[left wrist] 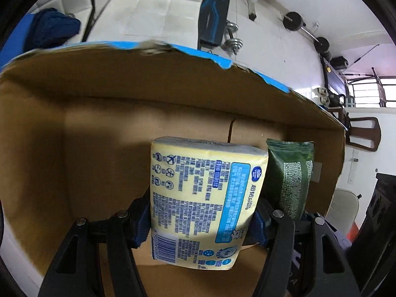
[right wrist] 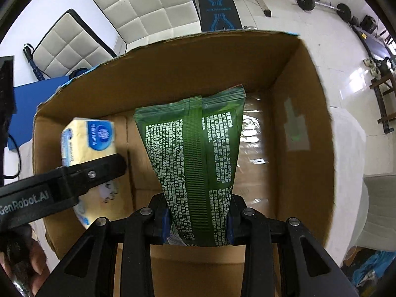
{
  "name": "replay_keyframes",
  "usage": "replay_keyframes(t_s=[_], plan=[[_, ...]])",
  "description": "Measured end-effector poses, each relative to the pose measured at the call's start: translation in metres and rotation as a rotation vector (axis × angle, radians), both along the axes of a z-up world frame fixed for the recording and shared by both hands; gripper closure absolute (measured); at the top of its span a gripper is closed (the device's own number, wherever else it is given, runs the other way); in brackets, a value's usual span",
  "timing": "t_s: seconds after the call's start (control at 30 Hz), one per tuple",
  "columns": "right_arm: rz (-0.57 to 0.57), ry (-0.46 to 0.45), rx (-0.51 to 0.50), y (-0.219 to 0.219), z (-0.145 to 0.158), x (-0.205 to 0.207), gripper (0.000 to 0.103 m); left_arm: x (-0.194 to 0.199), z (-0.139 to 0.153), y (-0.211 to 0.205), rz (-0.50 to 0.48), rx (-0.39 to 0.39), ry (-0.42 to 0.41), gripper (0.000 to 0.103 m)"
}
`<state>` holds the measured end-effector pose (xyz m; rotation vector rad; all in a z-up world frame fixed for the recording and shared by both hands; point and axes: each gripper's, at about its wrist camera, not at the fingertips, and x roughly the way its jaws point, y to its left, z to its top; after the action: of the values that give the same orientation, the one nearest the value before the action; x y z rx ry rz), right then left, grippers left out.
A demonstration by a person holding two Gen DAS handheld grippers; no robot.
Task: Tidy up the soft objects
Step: 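Carry both held packs over the cardboard box and lower them inside, then open both tools to release the packs and lift out of the box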
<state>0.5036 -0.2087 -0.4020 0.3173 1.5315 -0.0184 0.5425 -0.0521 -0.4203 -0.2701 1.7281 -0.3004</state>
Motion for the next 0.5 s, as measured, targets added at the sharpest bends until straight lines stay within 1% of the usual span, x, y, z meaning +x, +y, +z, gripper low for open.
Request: replay_keyframes(t_s=[0.13,0.23,0.33,0.4,0.43,0.47,0.5], plan=[[0.0,0.011,-0.002,0.0,-0.015,0.016,0.067,0.005,-0.008,-0.009,-0.026,-0.003,0.013,0.04],[0.005,0.025,0.011,-0.003,-0.024,0.022,0.067,0.007,-0.013,-0.011,-0.026,0.026,0.032,0.04],[0.035,0.029,-0.006,-0.008,-0.027,0.021,0.064,0.002,-0.011,-0.01,-0.031,0.049,0.049,0.04],[0.043,0.024,-0.02,-0.008,-0.027,0.02,0.049,0.0,-0.006,-0.012,-0.045,0.061,0.035,0.038],[0.052,0.018,-0.027,-0.008,-0.026,0.021,0.047,-0.002,-0.002,-0.012,-0.05,0.061,0.03,0.03],[0.056,0.015,-0.029,-0.009,-0.026,0.02,0.046,-0.003,0.002,-0.012,-0.053,0.062,0.022,0.027],[0.057,0.013,-0.029,-0.01,-0.025,0.02,0.046,-0.005,0.007,-0.012,-0.053,0.074,0.012,0.027]])
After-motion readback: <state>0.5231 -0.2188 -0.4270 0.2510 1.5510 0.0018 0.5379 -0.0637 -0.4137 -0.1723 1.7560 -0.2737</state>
